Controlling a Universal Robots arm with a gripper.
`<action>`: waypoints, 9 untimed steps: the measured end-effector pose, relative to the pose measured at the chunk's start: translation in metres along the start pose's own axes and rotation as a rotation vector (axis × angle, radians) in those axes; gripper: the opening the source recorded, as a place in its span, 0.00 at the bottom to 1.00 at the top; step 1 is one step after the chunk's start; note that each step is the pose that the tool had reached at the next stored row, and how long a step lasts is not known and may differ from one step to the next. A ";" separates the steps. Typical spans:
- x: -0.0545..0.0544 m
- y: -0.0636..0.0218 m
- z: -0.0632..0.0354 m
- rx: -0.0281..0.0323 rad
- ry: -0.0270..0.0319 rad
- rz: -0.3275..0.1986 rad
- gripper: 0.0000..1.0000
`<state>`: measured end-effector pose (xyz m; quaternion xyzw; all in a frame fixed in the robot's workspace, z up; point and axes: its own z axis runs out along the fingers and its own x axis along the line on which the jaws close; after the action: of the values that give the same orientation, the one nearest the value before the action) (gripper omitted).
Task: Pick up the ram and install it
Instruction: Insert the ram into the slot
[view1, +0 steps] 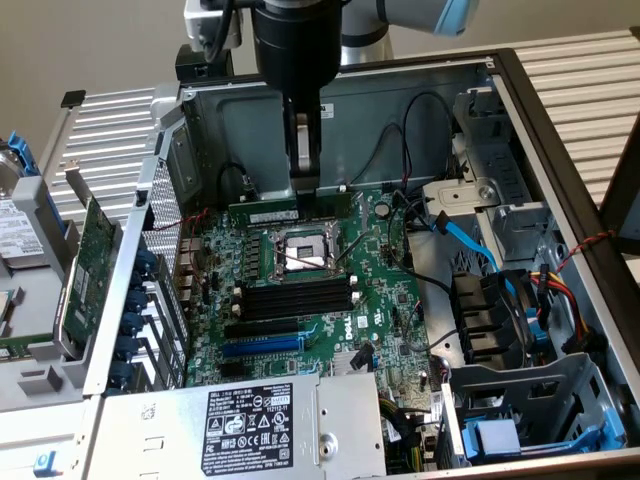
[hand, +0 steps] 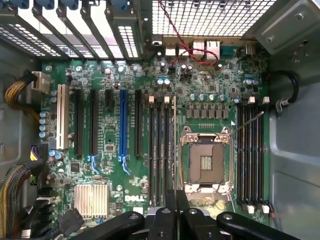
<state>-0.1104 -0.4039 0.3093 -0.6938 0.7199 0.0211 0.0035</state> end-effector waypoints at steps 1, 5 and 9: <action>0.000 -0.0001 0.0017 0.0005 -0.0001 0.000 0.12; 0.001 -0.0002 0.0084 0.0021 -0.0001 0.000 0.12; 0.001 -0.0001 0.0128 0.0034 0.0003 0.000 0.12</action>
<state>-0.1106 -0.4049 0.2964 -0.6939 0.7198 0.0198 0.0045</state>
